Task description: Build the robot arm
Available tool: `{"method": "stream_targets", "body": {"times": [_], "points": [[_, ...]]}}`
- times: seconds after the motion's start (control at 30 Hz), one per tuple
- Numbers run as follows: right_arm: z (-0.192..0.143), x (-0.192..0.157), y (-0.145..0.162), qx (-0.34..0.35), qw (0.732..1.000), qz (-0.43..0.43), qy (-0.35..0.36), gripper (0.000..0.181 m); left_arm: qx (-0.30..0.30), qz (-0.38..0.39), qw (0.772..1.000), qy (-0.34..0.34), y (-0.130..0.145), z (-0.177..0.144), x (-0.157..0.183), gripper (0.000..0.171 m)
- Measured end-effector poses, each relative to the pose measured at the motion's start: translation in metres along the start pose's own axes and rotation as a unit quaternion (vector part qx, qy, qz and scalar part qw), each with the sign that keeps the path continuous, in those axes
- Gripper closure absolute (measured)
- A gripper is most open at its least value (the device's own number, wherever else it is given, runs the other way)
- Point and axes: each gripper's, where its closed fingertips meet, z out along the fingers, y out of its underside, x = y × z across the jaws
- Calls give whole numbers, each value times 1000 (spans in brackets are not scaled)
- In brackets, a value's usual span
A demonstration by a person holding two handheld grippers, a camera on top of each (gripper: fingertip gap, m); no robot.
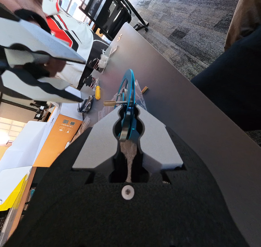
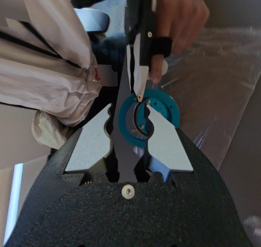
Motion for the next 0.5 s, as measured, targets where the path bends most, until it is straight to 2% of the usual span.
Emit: {"method": "stream_targets", "body": {"times": [0.1,0.27,0.37,0.5], "points": [[4,6,-6,58,992,-101,-40,140,-1,5,1000,3,0,1,2,158],[10,10,6,-24,974,-175,-139,147,1,0,1000,7,0,0,1,158],[16,17,10,-70,952,-256,-152,154,2,-5,1000,7,1,-1,0,158],[22,13,5,-95,921,-324,-193,158,5,-6,1000,9,1,-1,0,158]]}}
